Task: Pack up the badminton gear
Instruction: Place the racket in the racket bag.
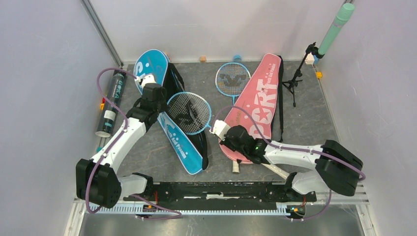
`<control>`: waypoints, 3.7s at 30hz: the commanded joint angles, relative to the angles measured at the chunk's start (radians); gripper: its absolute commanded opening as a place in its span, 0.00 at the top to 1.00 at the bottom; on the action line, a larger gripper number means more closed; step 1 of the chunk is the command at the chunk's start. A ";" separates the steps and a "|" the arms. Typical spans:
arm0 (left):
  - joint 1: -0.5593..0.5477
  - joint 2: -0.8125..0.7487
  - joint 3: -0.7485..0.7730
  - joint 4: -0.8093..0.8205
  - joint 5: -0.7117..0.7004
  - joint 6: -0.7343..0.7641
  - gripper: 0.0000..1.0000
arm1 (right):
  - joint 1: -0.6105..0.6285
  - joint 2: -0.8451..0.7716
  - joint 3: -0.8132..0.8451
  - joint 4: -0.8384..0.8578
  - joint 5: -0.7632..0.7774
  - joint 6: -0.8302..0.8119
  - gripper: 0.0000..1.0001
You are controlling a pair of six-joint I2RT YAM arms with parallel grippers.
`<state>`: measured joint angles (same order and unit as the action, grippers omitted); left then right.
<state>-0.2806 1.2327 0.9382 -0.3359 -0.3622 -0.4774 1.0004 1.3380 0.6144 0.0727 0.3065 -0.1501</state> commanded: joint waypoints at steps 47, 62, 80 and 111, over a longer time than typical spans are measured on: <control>-0.167 -0.093 -0.415 0.510 0.415 0.017 0.98 | -0.029 -0.070 -0.101 0.118 -0.638 0.306 0.25; -0.167 -0.104 -0.427 0.500 0.416 0.006 0.98 | 0.081 0.191 0.057 -0.020 -0.360 0.373 0.66; -0.230 -0.172 -0.518 0.547 0.529 -0.069 0.98 | 0.071 0.350 0.563 -0.081 -0.456 0.378 1.00; -0.295 -0.115 -0.556 0.717 0.636 -0.136 0.98 | 0.037 0.303 0.458 0.320 -0.640 0.473 1.00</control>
<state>-0.4812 1.1324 0.4095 0.2443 -0.1070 -0.5106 1.0351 1.6150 1.0370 -0.3626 -0.0826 0.2169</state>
